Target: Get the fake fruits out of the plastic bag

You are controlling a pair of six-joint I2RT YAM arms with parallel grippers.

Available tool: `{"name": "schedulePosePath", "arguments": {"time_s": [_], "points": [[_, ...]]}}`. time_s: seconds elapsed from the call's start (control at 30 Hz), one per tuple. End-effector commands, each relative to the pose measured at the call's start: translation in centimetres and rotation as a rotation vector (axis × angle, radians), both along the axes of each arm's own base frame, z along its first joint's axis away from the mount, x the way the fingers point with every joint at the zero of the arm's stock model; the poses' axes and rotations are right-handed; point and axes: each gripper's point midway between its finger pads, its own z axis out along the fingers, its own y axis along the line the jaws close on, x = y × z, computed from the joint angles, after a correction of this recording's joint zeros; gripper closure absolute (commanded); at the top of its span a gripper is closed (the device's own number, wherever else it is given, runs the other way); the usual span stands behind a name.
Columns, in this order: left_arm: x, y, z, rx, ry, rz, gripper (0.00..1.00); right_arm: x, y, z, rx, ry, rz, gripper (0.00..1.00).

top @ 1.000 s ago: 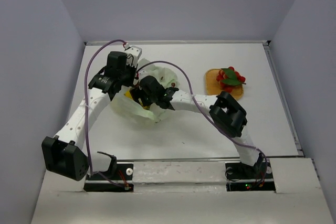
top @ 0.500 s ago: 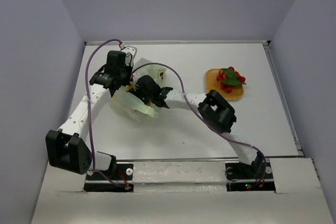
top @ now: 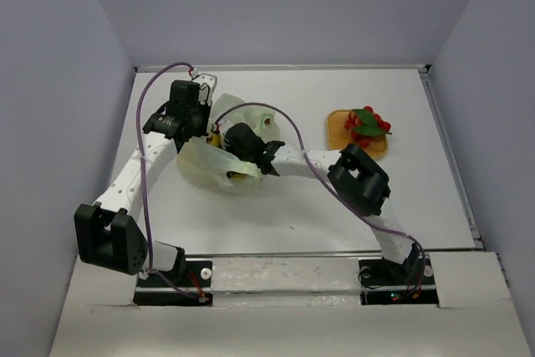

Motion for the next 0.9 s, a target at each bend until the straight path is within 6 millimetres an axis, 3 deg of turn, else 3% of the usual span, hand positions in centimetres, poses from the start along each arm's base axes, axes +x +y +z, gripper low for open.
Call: {"name": "schedulePosePath", "arguments": {"time_s": [0.0,0.17,0.2,0.33,0.43,0.53,0.57,0.63,0.67,0.8,0.87], "points": [[1.4,0.1,4.0,-0.013,-0.127,0.006,1.0,0.1,-0.3,7.7,0.067,-0.089,-0.019,0.95],[1.0,-0.5,3.6,-0.028,-0.115,-0.041,1.0,1.2,-1.7,14.2,0.132,-0.166,-0.132,0.99],[1.0,-0.6,3.6,-0.029,-0.114,-0.046,1.0,1.4,-1.9,14.1,0.128,-0.166,-0.148,0.99],[1.0,-0.6,3.7,-0.015,-0.118,-0.055,1.0,1.1,-3.0,18.4,0.187,-0.203,-0.176,0.99],[1.7,-0.2,4.7,-0.002,-0.146,-0.031,1.0,0.0,-3.8,20.4,0.205,-0.2,-0.121,0.99],[2.8,-0.2,6.2,-0.013,-0.181,-0.008,1.0,-1.4,-4.6,21.1,0.202,-0.177,-0.056,0.99],[3.0,-0.3,6.5,-0.017,-0.188,-0.006,1.0,-2.0,-5.3,22.7,0.221,-0.189,-0.048,0.99],[3.5,-0.5,7.5,-0.031,-0.214,-0.007,1.0,-2.2,-6.7,23.5,0.228,-0.179,-0.044,0.99],[3.6,-0.7,7.7,-0.034,-0.218,-0.008,1.0,-2.9,-7.4,25.5,0.261,-0.198,-0.035,0.99],[3.9,-0.7,7.7,-0.038,-0.221,-0.008,1.0,-3.0,-9.9,30.3,0.355,-0.23,-0.072,0.99],[3.9,-0.8,7.6,-0.041,-0.219,-0.008,1.0,-2.1,-11.4,32.4,0.392,-0.255,-0.134,0.99]]}}
